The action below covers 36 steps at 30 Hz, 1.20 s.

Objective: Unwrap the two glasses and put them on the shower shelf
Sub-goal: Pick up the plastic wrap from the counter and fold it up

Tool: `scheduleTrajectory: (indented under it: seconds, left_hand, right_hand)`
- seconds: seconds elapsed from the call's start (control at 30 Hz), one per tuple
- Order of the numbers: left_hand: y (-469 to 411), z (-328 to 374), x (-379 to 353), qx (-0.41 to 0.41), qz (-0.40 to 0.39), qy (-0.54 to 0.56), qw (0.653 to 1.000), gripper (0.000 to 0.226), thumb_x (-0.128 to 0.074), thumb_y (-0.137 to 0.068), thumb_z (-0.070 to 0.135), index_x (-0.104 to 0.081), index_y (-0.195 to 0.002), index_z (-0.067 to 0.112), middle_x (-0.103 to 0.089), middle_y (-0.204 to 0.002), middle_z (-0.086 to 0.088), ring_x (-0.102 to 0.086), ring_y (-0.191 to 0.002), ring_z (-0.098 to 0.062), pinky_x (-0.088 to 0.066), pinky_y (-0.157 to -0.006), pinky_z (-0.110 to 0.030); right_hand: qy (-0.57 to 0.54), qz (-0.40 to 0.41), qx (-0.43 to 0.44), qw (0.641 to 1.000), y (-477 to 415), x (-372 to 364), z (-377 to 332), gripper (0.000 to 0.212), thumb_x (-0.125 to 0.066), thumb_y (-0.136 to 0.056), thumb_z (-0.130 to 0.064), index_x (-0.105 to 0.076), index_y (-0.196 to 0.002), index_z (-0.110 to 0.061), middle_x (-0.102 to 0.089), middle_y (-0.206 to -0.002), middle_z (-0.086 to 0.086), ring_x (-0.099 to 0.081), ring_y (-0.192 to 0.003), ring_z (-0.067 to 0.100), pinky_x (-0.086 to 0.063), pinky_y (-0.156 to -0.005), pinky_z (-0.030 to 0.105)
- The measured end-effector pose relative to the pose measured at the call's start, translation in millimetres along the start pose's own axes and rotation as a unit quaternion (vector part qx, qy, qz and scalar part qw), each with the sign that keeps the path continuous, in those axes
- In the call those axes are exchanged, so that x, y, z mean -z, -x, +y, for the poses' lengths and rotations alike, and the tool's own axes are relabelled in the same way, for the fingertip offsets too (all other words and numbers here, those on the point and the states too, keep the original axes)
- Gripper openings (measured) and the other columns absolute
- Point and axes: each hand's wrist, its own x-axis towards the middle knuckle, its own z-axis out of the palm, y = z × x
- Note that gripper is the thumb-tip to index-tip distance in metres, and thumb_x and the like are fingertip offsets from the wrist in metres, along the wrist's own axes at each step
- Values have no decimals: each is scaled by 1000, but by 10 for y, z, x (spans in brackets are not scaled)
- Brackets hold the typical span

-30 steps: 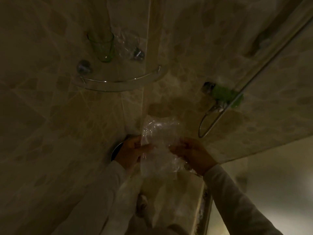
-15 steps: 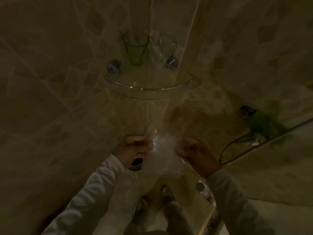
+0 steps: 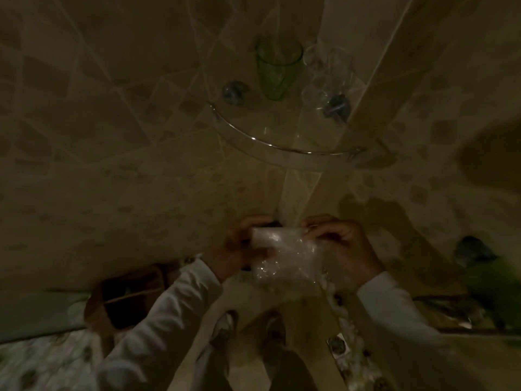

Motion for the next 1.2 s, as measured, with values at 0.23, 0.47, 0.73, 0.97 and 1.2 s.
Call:
scheduleTrajectory:
  seconds: [0.23,0.47,0.73,0.97,1.2]
  left_hand:
    - [36,-282,64,-100,97,-77,987,18,-72,-78,-18,-77,-92,-7,-74,-103,-20,-71,-101,-30,-55,-97,-35]
    - [-179,-804,348,-2,124,38,992,26,-75,-81,-8,-74,-105,1,-74,-104,-10,-70,-96,-11,-55,-82,-19]
    - [-320,-2066,813,54,104,41,992,49,-86,-71,-1,-70,-116,8,-68,-111,8,-64,-100,9,-52,-79,-8]
    - [-477,-3404,931,112,111,157,975,39,-80,-78,-4,-72,-112,14,-72,-114,-8,-72,-103,-21,-59,-76,-26]
    - [-1002,-4505,656,216,151,174,949,30,-78,-81,-2,-73,-104,16,-67,-119,-19,-71,-83,-26,-61,-67,-33]
  right_hand:
    - [-29,-103,-221,969,-287,-21,278,49,-68,-80,-58,-71,-124,-37,-72,-129,-7,-66,-123,13,-53,-91,26]
    - [47,-119,-211,969,-539,-449,748,59,-93,-65,-26,-72,-120,-20,-79,-114,4,-74,-107,23,-60,-89,39]
    - [-15,-62,-324,944,-689,-1052,1868,62,-83,-67,-66,-72,-121,-39,-76,-120,-4,-75,-106,18,-62,-81,36]
    - [5,-69,-349,935,-583,-1373,3052,29,-83,-82,-35,-79,-107,-22,-81,-96,5,-78,-89,17,-57,-67,21]
    - [4,-52,-409,911,-569,-1168,4225,13,-75,-88,-21,-82,-99,-25,-81,-99,3,-77,-88,11,-57,-65,16]
